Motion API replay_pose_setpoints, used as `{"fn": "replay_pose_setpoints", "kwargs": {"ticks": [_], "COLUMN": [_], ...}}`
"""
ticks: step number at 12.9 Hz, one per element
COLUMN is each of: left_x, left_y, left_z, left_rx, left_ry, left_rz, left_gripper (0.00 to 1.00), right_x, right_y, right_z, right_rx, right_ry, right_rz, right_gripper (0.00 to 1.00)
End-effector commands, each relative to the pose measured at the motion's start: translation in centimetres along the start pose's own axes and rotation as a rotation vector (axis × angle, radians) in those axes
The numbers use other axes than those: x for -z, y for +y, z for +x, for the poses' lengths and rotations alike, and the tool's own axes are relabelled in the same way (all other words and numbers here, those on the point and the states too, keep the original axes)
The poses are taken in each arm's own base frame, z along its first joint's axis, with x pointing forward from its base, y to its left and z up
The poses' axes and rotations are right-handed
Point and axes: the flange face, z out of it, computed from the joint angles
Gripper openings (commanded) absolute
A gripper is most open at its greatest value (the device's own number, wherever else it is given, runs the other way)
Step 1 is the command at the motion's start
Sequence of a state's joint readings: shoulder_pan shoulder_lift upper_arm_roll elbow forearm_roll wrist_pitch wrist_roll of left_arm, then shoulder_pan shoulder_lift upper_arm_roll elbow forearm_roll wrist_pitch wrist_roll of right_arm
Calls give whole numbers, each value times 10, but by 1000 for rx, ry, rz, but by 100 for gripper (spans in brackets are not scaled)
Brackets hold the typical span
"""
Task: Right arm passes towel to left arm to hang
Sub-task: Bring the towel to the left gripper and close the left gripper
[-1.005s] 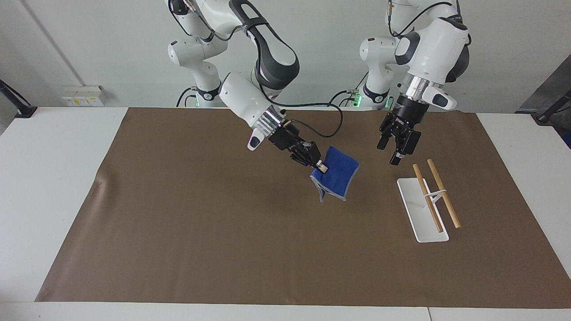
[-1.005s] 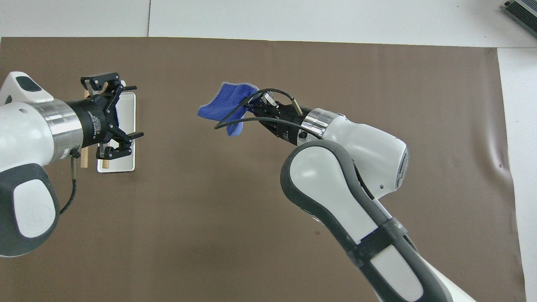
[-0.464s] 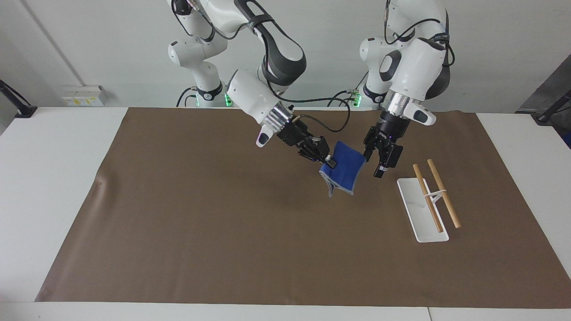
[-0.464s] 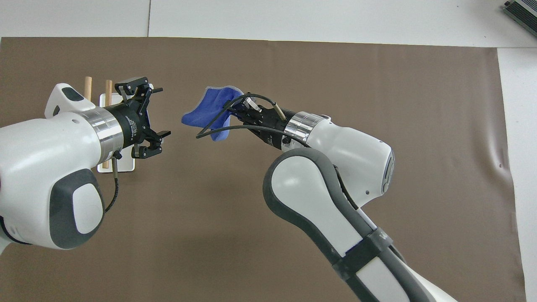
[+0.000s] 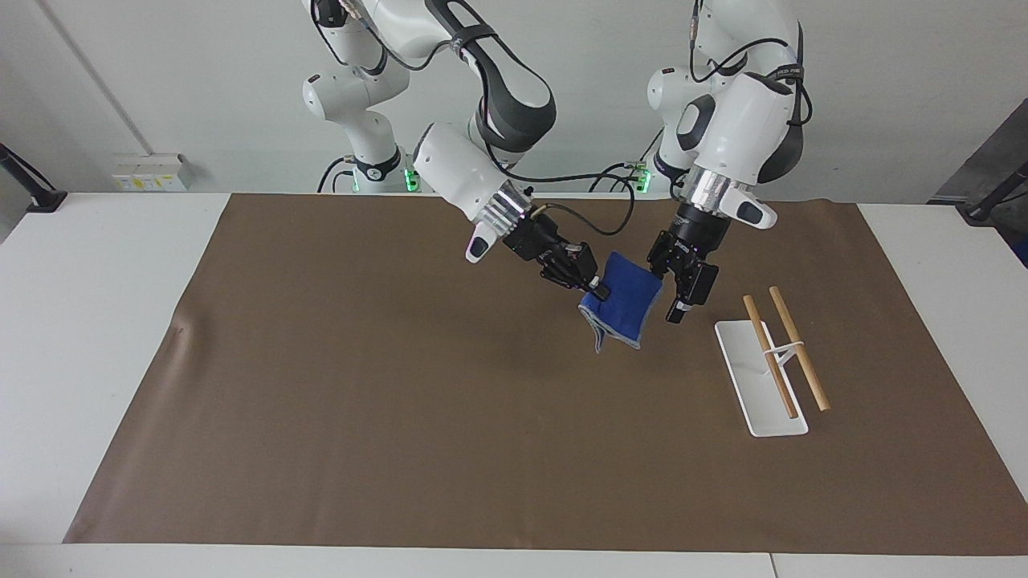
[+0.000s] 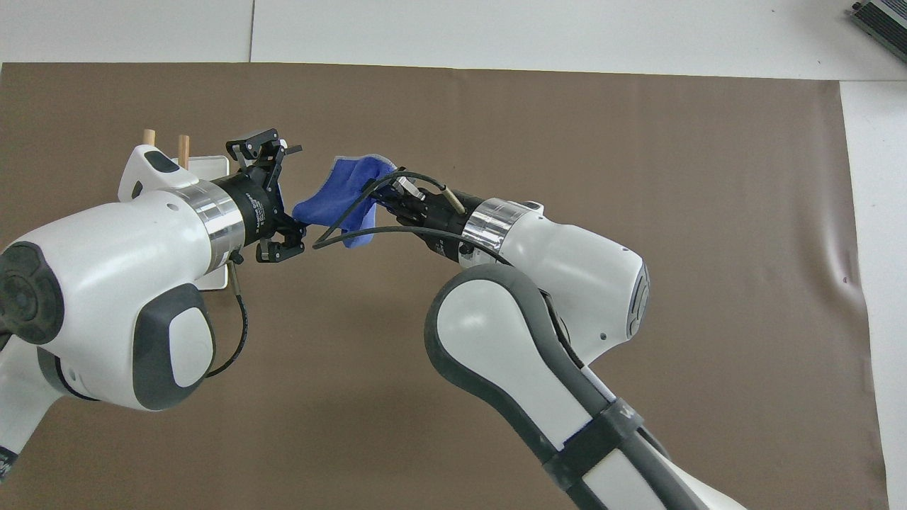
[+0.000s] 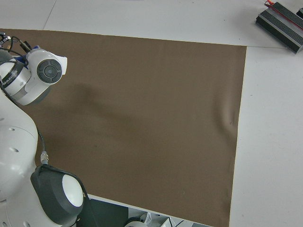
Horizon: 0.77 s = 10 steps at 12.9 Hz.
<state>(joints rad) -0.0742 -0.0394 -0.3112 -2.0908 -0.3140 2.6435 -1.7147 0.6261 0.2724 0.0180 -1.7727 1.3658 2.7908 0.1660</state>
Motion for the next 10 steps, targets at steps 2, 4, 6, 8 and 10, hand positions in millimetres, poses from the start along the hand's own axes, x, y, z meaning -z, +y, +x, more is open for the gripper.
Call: {"fn": "replay_pose_setpoints", "kwargs": {"ticks": [2,4,6,8,10], "left_x": [-1,-2,-3,-5,-5], "left_y": [-4,-5,-7,-8,-8], "left_z": [-3,-2,-3,-2,-2], "left_rx": [-34,-83,-85,-88,-88], "left_ry": [-12,-10,-10,-8,-8], "left_rz": [-6,7,17,32,33], "left_gripper": [96,89,68,53,32], "right_x": [-3,-3,-4,-6,-7], "right_y": [0,1,0,1,2], "right_z": [4,4,2,0,-4], "right_rx": [8,4,48,69,82], "right_ry": [15,14,9,5,1], "right_rz": [11,11,6,3,1], "right_gripper": [0,0,0,0,0]}}
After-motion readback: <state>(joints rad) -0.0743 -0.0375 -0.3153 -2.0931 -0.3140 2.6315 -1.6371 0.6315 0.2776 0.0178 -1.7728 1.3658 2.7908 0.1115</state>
